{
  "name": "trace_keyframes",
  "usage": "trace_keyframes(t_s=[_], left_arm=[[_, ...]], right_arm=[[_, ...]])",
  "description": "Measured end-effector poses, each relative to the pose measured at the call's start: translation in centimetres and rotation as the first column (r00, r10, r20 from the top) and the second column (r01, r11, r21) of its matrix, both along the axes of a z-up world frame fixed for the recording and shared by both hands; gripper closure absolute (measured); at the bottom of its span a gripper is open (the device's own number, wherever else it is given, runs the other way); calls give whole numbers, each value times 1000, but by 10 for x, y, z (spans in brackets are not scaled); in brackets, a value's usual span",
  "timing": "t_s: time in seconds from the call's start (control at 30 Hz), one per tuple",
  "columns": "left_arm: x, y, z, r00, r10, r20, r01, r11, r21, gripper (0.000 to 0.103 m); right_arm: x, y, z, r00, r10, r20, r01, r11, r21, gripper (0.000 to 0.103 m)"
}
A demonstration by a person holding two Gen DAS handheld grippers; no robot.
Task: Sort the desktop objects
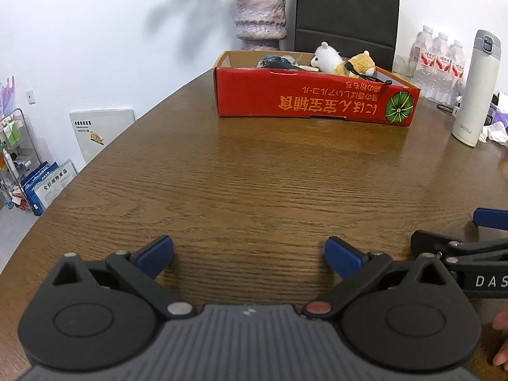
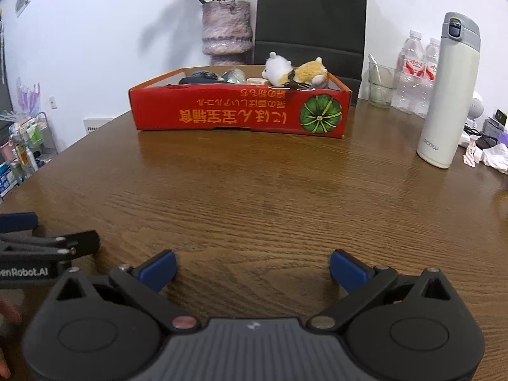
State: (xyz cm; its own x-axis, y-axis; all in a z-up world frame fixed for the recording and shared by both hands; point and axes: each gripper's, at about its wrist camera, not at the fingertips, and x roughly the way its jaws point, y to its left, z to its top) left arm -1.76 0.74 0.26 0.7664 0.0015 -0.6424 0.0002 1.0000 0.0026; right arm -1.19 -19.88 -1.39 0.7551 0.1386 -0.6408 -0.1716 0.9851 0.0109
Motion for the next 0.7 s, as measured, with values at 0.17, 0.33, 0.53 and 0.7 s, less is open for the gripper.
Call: trace_keyframes(t_s=[0.17, 0.33, 0.53, 0.7], left_arm=[[0, 0, 0, 1000, 1, 0, -1, 1000, -1, 0], [0, 0, 0, 1000, 2, 0, -2, 1000, -1, 0], [-1, 0, 0, 1000, 2, -1, -2, 1000, 1, 0], [-1, -1, 0, 1000, 3, -1, -3, 1000, 2, 0]], right_arm=[[0, 1, 0, 1000, -15, 0, 15, 1000, 1, 0], [3, 2, 0, 1000, -23, -1, 23, 1000, 0, 0], [5, 1, 0, 1000, -31, -1, 31, 1000, 2, 0], [5, 2, 0, 1000, -25, -1, 25, 1000, 0, 0]])
